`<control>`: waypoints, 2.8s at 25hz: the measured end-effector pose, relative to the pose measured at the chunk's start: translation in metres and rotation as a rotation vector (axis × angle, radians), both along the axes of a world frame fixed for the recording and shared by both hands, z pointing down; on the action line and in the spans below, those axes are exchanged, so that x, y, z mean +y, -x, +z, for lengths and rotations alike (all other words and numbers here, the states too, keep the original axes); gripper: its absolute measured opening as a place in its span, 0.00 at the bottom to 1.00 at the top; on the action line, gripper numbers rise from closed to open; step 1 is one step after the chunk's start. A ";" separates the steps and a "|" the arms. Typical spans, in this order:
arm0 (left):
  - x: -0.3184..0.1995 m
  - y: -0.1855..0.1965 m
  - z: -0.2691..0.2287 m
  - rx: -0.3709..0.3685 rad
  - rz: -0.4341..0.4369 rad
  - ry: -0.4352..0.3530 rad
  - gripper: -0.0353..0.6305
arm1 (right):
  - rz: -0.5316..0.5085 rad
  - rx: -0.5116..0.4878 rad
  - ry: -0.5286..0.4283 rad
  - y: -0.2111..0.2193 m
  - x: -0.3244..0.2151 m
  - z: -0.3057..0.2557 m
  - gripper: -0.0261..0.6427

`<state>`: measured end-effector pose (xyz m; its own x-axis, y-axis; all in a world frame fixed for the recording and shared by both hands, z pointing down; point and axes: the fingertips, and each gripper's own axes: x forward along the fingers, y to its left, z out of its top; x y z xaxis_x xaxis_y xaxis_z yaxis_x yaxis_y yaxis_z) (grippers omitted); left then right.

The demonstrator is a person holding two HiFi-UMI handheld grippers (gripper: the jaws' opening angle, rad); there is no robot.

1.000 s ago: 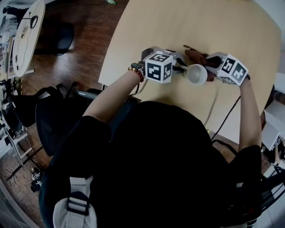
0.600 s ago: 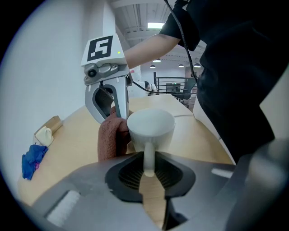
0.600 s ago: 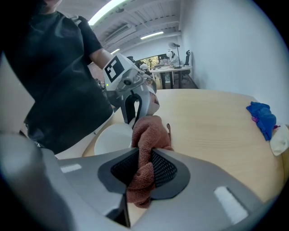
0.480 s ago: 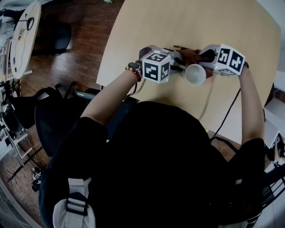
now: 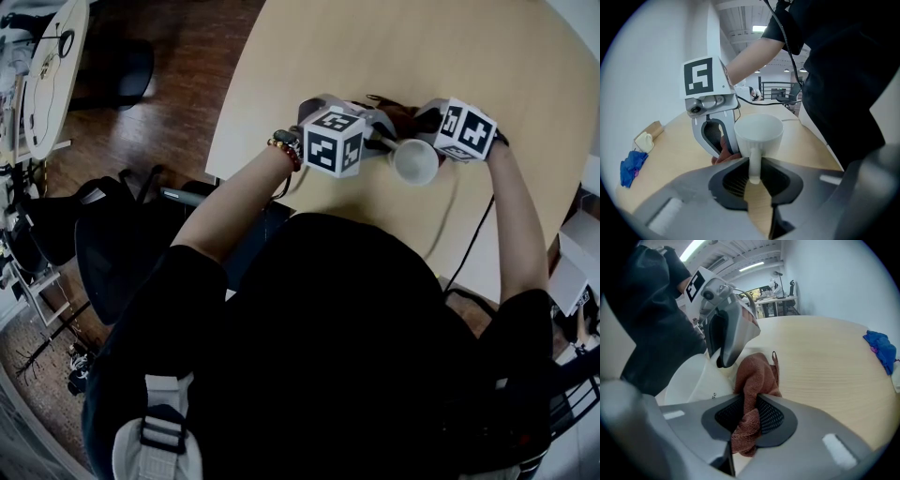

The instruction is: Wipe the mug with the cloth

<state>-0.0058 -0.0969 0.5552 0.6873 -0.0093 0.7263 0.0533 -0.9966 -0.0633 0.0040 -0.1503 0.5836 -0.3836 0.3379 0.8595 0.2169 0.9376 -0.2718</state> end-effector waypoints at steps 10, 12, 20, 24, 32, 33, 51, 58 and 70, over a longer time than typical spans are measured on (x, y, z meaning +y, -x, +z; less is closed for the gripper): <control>-0.004 0.008 -0.014 0.150 -0.137 0.068 0.20 | 0.227 -0.172 -0.057 -0.020 -0.008 -0.018 0.19; -0.005 0.013 -0.020 0.191 -0.172 0.094 0.21 | 0.281 -0.205 -0.036 -0.027 -0.009 -0.022 0.22; -0.017 0.032 -0.045 0.344 -0.362 0.139 0.30 | 0.568 -0.330 -0.083 -0.077 -0.032 -0.058 0.27; -0.032 0.046 -0.091 0.533 -0.532 0.118 0.32 | 0.803 -0.511 -0.164 -0.114 -0.036 -0.109 0.27; -0.040 0.068 -0.192 0.810 -0.762 -0.030 0.32 | 1.004 -0.835 -0.357 -0.123 0.019 -0.226 0.27; -0.036 0.065 -0.197 0.816 -0.765 -0.044 0.32 | 1.010 -0.854 -0.369 -0.119 0.029 -0.232 0.27; -0.002 0.043 -0.219 0.788 -0.735 -0.139 0.26 | 1.054 -0.927 -0.463 -0.097 0.081 -0.245 0.24; 0.006 0.046 -0.235 0.825 -0.709 -0.133 0.26 | 1.090 -0.944 -0.503 -0.093 0.087 -0.257 0.24; 0.005 0.045 -0.239 0.835 -0.724 -0.139 0.27 | 1.206 -0.892 -0.572 -0.116 0.072 -0.252 0.12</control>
